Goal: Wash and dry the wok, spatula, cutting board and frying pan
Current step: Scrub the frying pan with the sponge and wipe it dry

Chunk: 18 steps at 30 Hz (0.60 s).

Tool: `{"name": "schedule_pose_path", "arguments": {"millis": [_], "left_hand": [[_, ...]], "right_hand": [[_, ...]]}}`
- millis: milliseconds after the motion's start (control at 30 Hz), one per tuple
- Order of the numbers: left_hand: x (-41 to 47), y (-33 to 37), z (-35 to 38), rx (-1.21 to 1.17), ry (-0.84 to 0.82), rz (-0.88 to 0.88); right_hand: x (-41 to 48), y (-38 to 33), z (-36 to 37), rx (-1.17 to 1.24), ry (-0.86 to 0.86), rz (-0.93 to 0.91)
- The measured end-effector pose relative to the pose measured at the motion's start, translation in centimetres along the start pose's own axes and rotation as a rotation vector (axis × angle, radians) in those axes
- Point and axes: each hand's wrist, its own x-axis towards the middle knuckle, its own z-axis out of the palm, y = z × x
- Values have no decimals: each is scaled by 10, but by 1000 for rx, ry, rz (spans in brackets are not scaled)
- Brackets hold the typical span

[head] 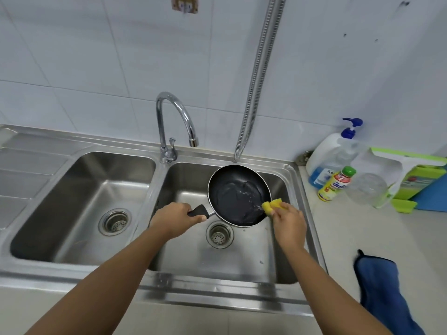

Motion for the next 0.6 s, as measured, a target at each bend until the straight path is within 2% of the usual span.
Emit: {"name": "schedule_pose_path", "arguments": {"millis": [200,367,433,600], "left_hand": [[-6,18,12,-48,12,-79],[-8,25,14,-44,24,-120],[-8,27,15,-48,30,-137],[-5,28,16,-72,41,-174]], "right_hand": [[52,50,-16,70,125,189],[102,61,-17,65,178,250],[116,61,-10,24,144,254],[124,65,20,-163,-110,210]]}}
